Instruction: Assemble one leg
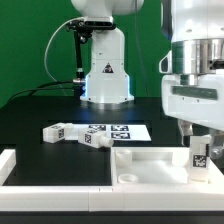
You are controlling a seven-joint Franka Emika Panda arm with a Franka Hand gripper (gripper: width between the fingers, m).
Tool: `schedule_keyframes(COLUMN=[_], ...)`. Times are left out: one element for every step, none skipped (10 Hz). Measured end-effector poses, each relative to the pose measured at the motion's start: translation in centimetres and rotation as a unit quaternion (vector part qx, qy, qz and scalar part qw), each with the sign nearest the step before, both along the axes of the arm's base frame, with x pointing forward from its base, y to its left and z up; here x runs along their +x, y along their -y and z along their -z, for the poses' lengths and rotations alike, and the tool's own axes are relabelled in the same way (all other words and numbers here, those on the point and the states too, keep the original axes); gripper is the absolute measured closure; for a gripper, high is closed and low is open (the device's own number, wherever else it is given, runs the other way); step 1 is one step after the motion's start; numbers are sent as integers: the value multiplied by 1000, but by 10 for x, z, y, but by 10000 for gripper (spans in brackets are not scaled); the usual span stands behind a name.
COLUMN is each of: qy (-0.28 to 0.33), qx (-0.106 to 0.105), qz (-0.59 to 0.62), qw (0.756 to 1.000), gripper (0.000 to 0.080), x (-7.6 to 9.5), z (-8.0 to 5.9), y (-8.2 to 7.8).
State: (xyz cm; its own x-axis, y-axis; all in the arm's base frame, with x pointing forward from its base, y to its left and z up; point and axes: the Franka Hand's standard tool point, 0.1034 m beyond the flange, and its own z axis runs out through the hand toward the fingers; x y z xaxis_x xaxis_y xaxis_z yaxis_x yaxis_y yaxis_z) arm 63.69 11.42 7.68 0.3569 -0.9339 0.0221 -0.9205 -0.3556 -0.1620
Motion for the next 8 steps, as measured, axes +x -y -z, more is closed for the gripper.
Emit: schedule_keyframes(qy=[2, 3, 4, 5, 5, 7, 7, 7], qx=[-10, -14, -19, -25, -35, -60, -76, -75], qz=[-66, -86, -115, -144, -185, -279, -347, -341], qw=[998, 996, 993, 989, 982, 958, 935, 937], gripper=[165, 154, 154, 151, 151, 151, 151, 151], x=[0, 0, 0, 0, 0, 3, 4, 4], z=[1, 1, 1, 1, 1, -2, -3, -2], y=[0, 1, 2, 2, 3, 1, 0, 1])
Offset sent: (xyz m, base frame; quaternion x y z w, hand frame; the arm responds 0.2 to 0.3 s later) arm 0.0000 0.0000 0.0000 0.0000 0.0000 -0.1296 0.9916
